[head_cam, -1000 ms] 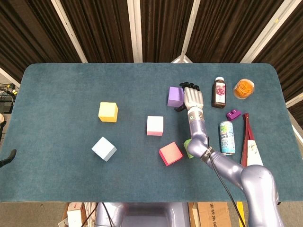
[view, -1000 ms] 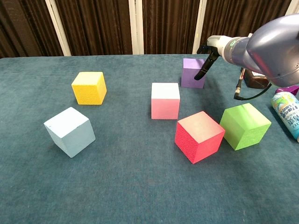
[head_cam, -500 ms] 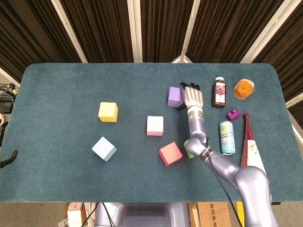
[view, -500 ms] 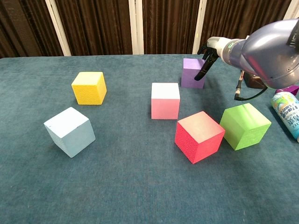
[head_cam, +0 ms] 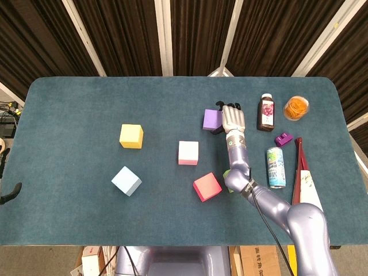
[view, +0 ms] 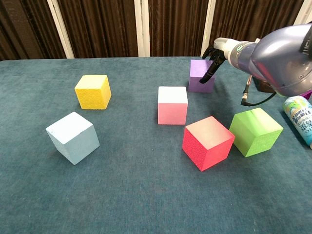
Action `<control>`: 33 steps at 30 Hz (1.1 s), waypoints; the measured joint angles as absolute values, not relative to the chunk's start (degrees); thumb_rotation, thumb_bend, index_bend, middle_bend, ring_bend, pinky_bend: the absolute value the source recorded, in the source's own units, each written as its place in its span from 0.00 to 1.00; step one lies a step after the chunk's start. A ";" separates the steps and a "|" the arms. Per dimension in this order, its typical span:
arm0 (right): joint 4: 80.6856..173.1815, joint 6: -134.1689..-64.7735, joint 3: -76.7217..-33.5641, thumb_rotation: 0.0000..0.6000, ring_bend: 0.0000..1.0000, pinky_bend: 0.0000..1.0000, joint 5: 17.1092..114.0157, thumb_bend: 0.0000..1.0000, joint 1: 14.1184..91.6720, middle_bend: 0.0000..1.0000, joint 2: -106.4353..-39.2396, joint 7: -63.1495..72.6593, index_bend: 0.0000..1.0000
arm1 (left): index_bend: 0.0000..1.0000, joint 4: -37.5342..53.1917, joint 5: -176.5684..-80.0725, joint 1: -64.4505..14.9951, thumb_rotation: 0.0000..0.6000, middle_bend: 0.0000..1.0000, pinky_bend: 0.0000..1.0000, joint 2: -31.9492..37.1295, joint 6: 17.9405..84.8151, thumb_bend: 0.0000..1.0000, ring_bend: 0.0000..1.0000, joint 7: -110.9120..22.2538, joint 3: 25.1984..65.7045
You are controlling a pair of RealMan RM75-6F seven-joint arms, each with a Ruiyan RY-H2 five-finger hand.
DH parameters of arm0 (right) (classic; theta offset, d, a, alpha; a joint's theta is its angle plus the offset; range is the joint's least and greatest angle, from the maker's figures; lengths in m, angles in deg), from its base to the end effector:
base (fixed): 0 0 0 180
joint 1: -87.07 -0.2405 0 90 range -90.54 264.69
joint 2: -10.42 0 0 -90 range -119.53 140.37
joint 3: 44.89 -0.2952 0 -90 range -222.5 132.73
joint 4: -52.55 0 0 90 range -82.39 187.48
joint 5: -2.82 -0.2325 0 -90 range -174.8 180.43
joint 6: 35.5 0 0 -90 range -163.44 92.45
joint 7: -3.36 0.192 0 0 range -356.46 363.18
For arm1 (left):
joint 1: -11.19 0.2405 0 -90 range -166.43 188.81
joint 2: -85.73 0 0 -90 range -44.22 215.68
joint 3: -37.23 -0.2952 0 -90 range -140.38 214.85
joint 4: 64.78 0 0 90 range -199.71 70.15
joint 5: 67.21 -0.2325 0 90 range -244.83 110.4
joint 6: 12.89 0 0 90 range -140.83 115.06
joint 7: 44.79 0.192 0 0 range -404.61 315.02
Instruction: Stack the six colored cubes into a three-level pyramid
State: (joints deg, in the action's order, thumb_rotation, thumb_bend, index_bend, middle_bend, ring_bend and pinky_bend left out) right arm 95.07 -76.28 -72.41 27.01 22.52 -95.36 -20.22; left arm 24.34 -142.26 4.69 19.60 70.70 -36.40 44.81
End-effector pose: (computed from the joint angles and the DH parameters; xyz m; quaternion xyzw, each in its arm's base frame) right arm -0.1417 -0.5878 -0.0597 0.5536 -0.5438 0.3628 0.5160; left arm -0.3831 0.2612 0.1742 -0.5546 -0.3622 -0.3328 0.6712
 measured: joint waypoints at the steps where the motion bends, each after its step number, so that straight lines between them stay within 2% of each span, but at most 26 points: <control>1: 95.20 -76.47 -72.48 1.00 0.22 0.00 27.37 0.14 22.61 0.45 -95.34 -19.91 0.51 | 0.08 24.35 -142.25 4.68 1.00 0.00 0.00 19.61 70.68 0.36 0.00 -36.39 44.80; 2: 95.38 -76.77 -72.59 1.00 0.23 0.00 27.92 0.16 22.75 0.47 -95.33 -19.43 0.57 | 0.08 24.36 -142.25 4.67 1.00 0.00 0.00 19.62 70.66 0.36 0.00 -36.40 44.80; 5: 95.80 -77.73 -72.85 1.00 0.26 0.00 29.30 0.21 23.10 0.49 -95.32 -18.22 0.63 | 0.08 24.39 -142.30 4.66 1.00 0.00 0.00 19.66 70.65 0.36 0.00 -36.46 44.79; 22: 95.50 -79.03 -74.11 1.00 0.27 0.00 34.07 0.28 24.94 0.51 -95.31 -13.61 0.63 | 0.10 24.45 -142.05 4.54 1.00 0.00 0.00 19.58 70.51 0.36 0.00 -36.07 44.82; 28: 100.73 -80.08 -74.50 1.00 0.27 0.00 34.08 0.28 26.13 0.51 -91.74 -14.69 0.63 | 0.10 24.00 -141.83 4.63 1.00 0.00 0.00 19.56 71.27 0.36 0.00 -36.29 45.33; 33: 110.40 -80.53 -74.12 1.00 0.27 0.00 31.38 0.28 28.11 0.51 -85.44 -18.56 0.63 | 0.10 23.36 -142.00 5.04 1.00 0.00 0.00 19.11 73.31 0.36 0.00 -36.27 45.93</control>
State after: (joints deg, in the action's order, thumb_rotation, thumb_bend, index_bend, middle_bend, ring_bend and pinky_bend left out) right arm 110.40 -80.53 -74.12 31.38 28.11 -85.44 -18.56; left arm 23.36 -142.00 5.04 19.11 73.31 -36.27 45.93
